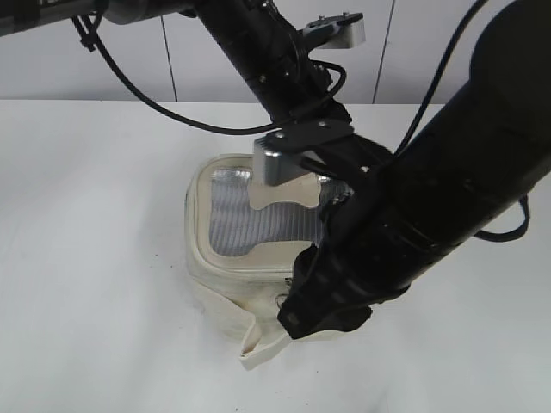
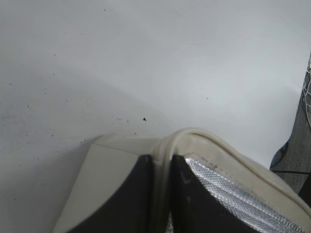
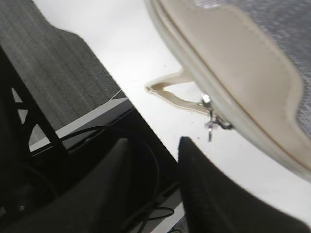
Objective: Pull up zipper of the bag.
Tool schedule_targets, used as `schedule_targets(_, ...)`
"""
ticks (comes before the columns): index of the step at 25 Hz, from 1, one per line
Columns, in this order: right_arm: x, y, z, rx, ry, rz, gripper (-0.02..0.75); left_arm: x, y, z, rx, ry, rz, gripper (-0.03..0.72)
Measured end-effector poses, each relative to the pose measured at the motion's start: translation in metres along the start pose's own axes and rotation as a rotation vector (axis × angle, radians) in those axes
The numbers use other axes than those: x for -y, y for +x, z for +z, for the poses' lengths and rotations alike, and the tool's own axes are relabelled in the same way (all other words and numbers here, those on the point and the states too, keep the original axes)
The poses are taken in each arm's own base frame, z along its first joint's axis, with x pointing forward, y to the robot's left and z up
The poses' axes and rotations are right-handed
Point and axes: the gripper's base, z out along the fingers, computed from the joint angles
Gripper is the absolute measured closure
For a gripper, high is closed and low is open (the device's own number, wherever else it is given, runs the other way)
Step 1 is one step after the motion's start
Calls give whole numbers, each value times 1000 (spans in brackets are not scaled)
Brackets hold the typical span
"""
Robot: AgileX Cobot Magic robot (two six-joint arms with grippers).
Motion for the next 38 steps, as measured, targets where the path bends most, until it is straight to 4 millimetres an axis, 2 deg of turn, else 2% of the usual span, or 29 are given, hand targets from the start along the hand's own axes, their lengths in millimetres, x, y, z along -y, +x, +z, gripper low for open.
schedule_targets(3, 6, 1, -15, 22, 58, 42, 358, 0, 0, -1, 3, -8, -13, 557)
schedule_targets(5, 11, 2, -28, 54, 76, 75, 260, 1, -1, -5, 10, -27, -11, 465)
schedule_targets(7, 22, 2, -41, 93, 100, 121, 211, 3, -2, -14, 14, -61, 4, 388)
schedule_targets(10, 45, 5, -61, 155, 144, 224, 186, 9, -4, -36, 22, -134, 22, 344)
schedule_targets(15, 97, 19, -89, 206, 244, 432, 181, 7, 1, -81, 25, -352, -73, 331)
schedule_targets(18, 121, 35, -101, 172, 333, 527, 181, -7, 11, -116, 50, -517, -192, 330)
schedule_targets(23, 141, 60, -114, 31, 547, 644, 181, -20, 33, -185, 166, -667, -367, 330)
schedule_targets(27, 137, 70, -132, 13, 659, 652, 181, -17, 70, -234, 217, -739, -471, 330)
schedule_targets(30, 124, 74, -147, 56, 673, 651, 181, -11, 111, -255, 207, -770, -576, 330)
schedule_targets(33, 108, 81, -163, 104, 685, 631, 181, 0, 159, -258, 154, -780, -676, 330)
schedule_targets(36, 89, 97, -176, 154, 696, 611, 183, 29, 204, -260, 133, -789, -735, 330)
schedule_targets(38, 78, 109, -177, 178, 687, 600, 183, 52, 229, -256, 136, -796, -750, 330)
